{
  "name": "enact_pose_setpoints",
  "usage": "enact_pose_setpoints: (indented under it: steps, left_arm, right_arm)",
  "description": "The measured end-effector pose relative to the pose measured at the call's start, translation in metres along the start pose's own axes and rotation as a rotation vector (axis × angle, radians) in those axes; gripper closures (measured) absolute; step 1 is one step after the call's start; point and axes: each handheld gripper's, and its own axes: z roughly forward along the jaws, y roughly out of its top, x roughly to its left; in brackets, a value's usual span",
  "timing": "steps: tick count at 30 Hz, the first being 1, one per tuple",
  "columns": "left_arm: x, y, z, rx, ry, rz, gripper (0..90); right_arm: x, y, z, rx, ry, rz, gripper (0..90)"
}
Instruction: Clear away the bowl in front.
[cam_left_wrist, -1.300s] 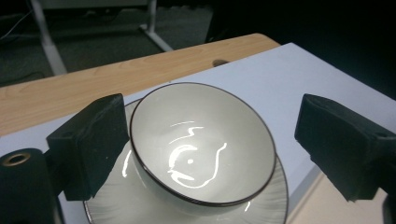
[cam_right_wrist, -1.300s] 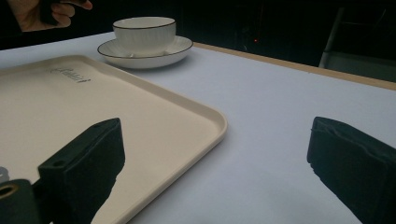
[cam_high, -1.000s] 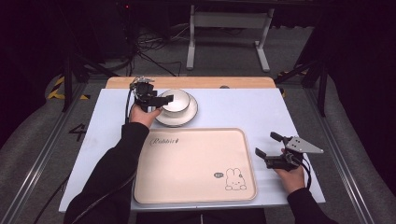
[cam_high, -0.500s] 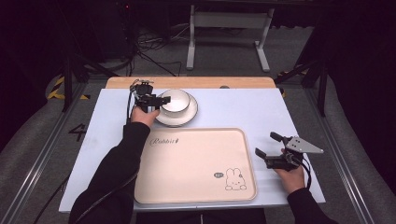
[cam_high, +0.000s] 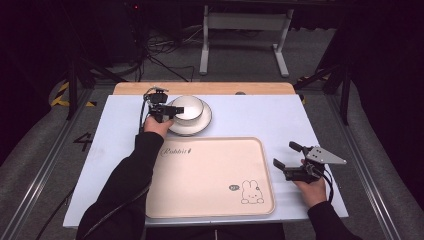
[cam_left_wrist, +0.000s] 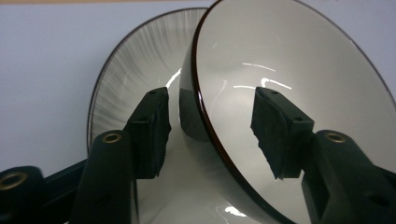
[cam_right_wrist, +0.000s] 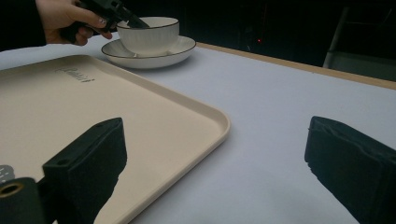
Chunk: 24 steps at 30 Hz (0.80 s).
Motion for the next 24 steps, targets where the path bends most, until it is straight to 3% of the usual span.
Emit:
enact_pose_setpoints:
  steps: [5,10,13,16,24]
  left_arm:
    - [-0.004,-0.0004,0.0027,0.011,0.034,-0.004,56.0]
    - [-0.0025,-0.0002,0.0018,0.014,0.039,-0.026,62.0]
    - [-0.0033,0.0001,0.0013,0.021,0.069,-0.039,72.2]
    - [-0.0038,0.0003,0.0001,0.013,0.071,-0.05,79.1]
    - [-0.0041,-0.0012,-0.0007,-0.003,0.073,-0.072,79.4]
  right_arm:
    - [0.0,0.0,0.0001,0.0,0.001,-0.001,6.2]
    - [0.0002,0.0,0.0001,0.001,0.001,0.001,6.2]
    - [0.0003,0.0001,0.0002,0.003,0.005,-0.004,6.7]
    - [0.0005,0.0001,0.0002,0.004,0.006,-0.005,6.8]
    - [0.0004,0.0001,0.0005,0.002,0.007,-0.006,6.8]
